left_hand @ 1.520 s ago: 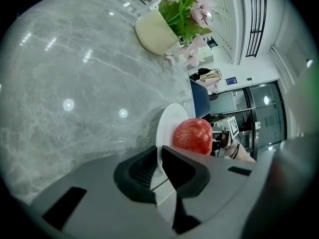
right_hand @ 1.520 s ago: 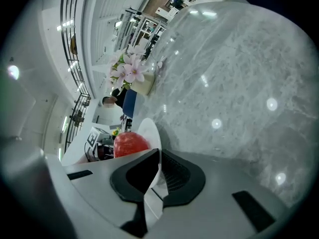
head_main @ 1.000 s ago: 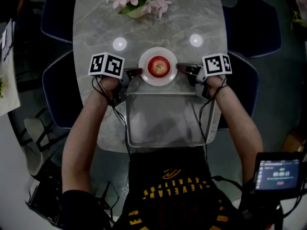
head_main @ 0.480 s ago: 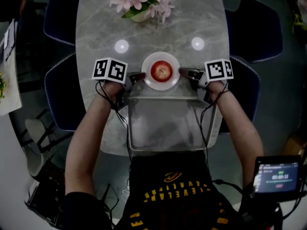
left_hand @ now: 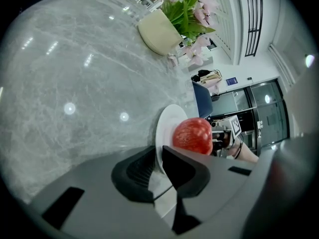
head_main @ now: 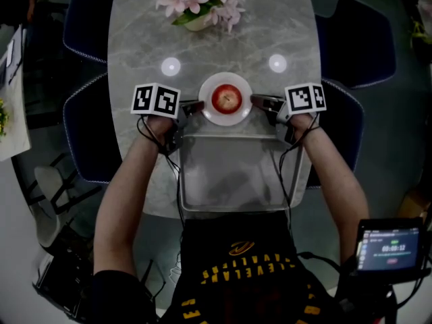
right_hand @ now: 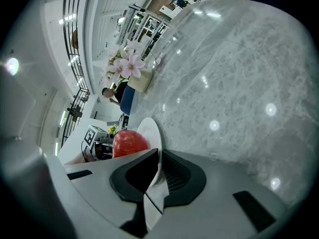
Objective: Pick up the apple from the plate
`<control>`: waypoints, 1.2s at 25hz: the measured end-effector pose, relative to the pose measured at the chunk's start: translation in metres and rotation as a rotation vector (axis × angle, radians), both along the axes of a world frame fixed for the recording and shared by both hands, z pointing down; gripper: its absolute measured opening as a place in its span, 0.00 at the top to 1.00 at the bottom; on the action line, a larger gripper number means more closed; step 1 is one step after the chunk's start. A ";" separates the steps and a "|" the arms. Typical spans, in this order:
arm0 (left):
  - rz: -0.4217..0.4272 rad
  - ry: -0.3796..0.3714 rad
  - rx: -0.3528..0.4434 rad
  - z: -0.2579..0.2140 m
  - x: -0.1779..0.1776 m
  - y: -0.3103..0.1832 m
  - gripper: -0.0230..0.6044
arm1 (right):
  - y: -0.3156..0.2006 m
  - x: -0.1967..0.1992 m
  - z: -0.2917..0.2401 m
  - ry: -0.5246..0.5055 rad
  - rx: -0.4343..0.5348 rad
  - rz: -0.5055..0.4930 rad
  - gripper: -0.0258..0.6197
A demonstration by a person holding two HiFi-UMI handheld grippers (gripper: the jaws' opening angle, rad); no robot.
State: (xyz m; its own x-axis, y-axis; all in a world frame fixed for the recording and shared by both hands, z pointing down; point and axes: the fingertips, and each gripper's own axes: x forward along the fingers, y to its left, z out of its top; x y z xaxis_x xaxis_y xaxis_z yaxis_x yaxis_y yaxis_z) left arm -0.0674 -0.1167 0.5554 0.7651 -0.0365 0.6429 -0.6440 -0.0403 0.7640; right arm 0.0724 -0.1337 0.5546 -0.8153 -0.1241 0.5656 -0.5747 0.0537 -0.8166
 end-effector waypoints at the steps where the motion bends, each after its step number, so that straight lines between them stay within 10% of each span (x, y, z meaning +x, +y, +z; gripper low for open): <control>1: 0.000 -0.005 0.001 0.000 -0.001 0.000 0.91 | 0.000 0.001 0.001 0.007 -0.001 0.000 0.91; 12: 0.021 -0.120 0.074 0.004 -0.022 -0.010 0.91 | -0.013 0.022 0.000 0.094 0.076 -0.002 0.91; 30: -0.168 -0.220 0.656 -0.115 -0.020 0.013 0.91 | 0.018 0.024 -0.100 0.102 0.515 0.143 0.92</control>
State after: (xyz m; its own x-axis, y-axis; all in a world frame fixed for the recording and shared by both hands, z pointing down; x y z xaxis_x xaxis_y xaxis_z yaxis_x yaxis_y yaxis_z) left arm -0.0877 -0.1033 0.4406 0.5702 -0.5751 0.5867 -0.8182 -0.3337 0.4681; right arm 0.0960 -0.1155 0.4543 -0.7142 -0.5118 0.4774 -0.6804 0.3476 -0.6452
